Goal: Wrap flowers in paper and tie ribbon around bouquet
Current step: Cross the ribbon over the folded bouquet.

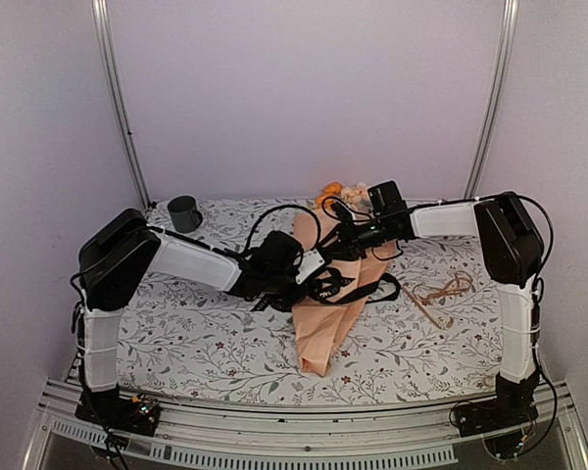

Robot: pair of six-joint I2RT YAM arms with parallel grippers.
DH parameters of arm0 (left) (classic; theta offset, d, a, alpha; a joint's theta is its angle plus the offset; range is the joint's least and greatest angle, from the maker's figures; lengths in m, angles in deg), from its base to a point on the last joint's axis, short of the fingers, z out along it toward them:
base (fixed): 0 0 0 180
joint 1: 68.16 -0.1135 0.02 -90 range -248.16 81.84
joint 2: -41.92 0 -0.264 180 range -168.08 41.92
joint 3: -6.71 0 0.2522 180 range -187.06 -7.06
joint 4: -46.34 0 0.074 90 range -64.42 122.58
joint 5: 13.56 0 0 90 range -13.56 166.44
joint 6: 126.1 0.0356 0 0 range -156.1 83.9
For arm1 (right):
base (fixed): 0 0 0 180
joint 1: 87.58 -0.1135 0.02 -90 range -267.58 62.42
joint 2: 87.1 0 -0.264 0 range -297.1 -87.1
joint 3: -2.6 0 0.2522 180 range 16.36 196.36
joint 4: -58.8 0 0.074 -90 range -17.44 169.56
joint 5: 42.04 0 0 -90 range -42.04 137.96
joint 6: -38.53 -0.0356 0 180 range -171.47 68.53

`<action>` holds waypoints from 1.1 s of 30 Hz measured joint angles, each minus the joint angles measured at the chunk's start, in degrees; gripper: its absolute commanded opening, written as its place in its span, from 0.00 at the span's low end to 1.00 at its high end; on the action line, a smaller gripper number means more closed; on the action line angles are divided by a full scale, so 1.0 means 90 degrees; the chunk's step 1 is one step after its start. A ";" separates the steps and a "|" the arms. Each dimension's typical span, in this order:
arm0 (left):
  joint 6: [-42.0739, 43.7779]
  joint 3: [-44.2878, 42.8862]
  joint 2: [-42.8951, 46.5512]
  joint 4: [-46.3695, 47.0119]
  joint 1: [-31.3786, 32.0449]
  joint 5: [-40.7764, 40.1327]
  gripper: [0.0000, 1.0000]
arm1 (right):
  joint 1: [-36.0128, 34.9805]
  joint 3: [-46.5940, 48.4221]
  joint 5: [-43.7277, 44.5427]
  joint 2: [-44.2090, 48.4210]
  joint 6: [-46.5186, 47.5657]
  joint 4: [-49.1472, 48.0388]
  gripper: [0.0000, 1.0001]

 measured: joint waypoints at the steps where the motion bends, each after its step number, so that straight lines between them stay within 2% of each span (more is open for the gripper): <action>1: -0.0046 -0.0005 -0.0119 -0.0002 -0.0010 0.0087 0.00 | 0.0044 -0.0070 0.0022 0.0000 -0.0095 -0.0029 0.33; 11: -0.0318 -0.0080 -0.0350 0.0000 -0.0143 0.0738 0.00 | 0.0172 -0.0522 0.0328 0.0172 -0.0425 -0.0095 0.33; 21: -0.0532 -0.0083 -0.0350 0.0010 -0.0277 0.1195 0.00 | 0.0109 -0.1554 0.0969 0.1698 -0.0345 -0.0209 0.30; 31: -0.0551 -0.0085 -0.0350 0.0053 -0.0323 0.1396 0.00 | -0.0097 -0.1484 0.1389 0.0801 0.0138 0.0656 0.20; 33: -0.0549 -0.0085 -0.0347 0.0126 -0.0328 0.1464 0.00 | -0.0126 -0.1404 0.1387 0.0665 0.0274 0.0855 0.13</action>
